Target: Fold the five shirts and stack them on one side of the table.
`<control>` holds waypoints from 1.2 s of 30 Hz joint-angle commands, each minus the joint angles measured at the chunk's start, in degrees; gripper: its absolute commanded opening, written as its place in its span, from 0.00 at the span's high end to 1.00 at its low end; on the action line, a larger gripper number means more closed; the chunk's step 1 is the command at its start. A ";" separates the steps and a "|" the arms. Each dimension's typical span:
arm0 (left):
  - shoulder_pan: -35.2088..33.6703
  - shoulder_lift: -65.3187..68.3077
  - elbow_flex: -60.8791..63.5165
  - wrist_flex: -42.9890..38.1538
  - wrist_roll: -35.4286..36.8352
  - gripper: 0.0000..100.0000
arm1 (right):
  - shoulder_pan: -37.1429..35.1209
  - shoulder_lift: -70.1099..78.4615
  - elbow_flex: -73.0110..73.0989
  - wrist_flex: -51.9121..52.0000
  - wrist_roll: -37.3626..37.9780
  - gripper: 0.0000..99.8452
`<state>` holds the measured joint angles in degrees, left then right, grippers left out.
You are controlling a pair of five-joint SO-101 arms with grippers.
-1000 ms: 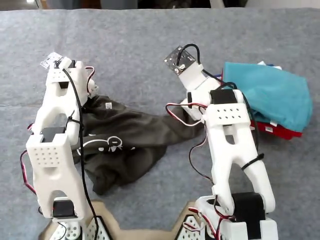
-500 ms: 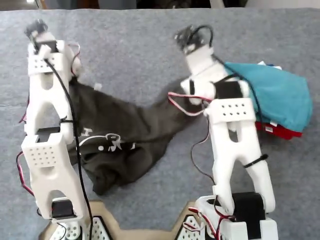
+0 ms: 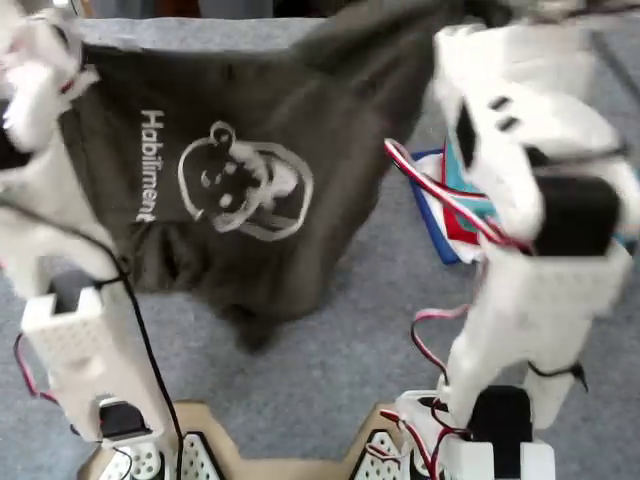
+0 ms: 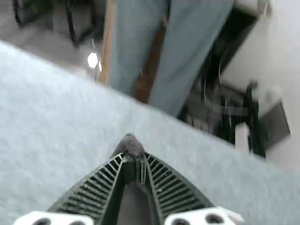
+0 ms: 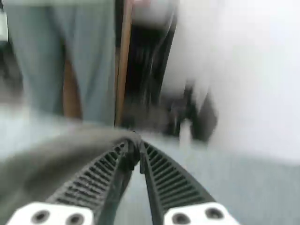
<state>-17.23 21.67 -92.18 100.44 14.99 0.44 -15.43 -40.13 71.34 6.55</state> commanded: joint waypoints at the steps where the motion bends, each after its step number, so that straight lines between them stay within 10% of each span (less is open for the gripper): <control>1: -3.38 -9.41 -1.89 0.26 -2.46 0.97 | 2.02 -0.40 -14.02 -0.18 -3.96 0.99; 11: -7.34 -36.22 1.80 0.44 -6.07 0.97 | -0.35 -0.40 -34.42 -4.04 -5.54 0.99; 26: -7.69 -80.53 67.38 -12.31 -8.09 0.97 | -0.26 -0.31 -38.99 2.90 -0.97 0.99; 36: -14.46 -90.99 75.03 -13.01 -8.26 0.97 | -0.26 -0.57 -39.16 3.08 -0.97 0.99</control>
<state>-27.16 -68.70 -17.45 88.84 7.25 0.62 -16.57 -79.43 74.15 5.41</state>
